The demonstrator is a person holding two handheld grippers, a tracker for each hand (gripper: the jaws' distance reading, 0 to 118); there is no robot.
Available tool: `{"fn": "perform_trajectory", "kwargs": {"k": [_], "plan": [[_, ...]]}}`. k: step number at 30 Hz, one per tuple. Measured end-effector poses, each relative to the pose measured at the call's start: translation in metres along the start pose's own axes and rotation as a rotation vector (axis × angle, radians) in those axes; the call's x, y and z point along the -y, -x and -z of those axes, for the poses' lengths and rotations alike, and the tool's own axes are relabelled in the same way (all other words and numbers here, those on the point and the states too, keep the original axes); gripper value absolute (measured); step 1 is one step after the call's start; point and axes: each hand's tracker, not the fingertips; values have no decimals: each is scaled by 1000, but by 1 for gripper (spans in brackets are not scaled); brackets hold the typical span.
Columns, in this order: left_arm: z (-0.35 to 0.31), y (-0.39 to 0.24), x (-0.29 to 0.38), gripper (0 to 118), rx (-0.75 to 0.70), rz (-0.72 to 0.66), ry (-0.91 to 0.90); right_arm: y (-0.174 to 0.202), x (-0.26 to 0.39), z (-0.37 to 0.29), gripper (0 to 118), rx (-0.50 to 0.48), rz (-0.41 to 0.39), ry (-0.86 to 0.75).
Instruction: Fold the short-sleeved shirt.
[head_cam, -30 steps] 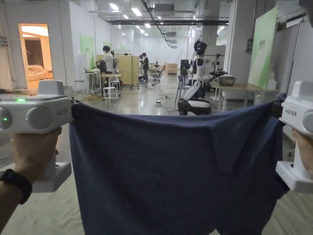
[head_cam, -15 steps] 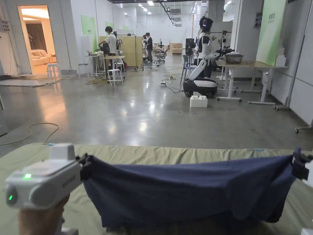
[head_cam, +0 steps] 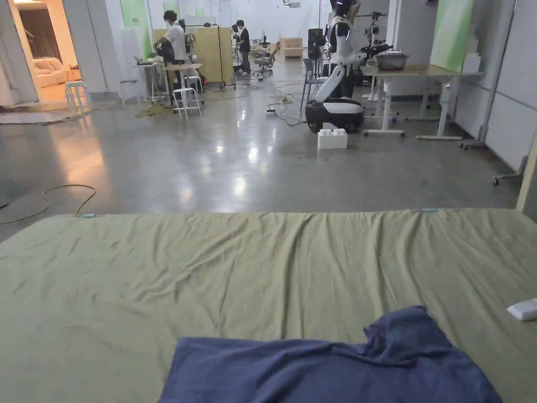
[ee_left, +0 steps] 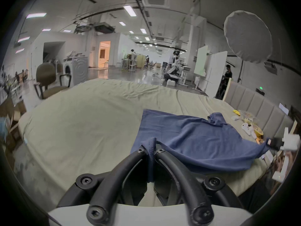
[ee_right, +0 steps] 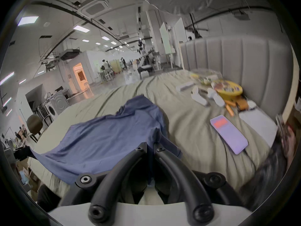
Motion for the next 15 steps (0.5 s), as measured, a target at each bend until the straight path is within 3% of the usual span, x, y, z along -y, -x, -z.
{"fn": "perform_trajectory", "kwargs": {"k": [6,9,11,12,13,15], "plan": [[7,16,25,6,19,-91,132,-9,34,-1,6,59,-13,90],[16,16,35,7,3,-49,165,-8,38,6,6,59,-19,129],[24,16,41,22,-51,-19,202,-10,40,11,7,71,-22,144],[25,18,41,41,-54,-19,218,-11,41,15,12,75,-15,186],[26,21,43,57,-51,-31,223,-12,43,19,28,86,-7,229],[26,28,43,86,-56,-49,243,-16,46,16,83,102,-14,209]]}}
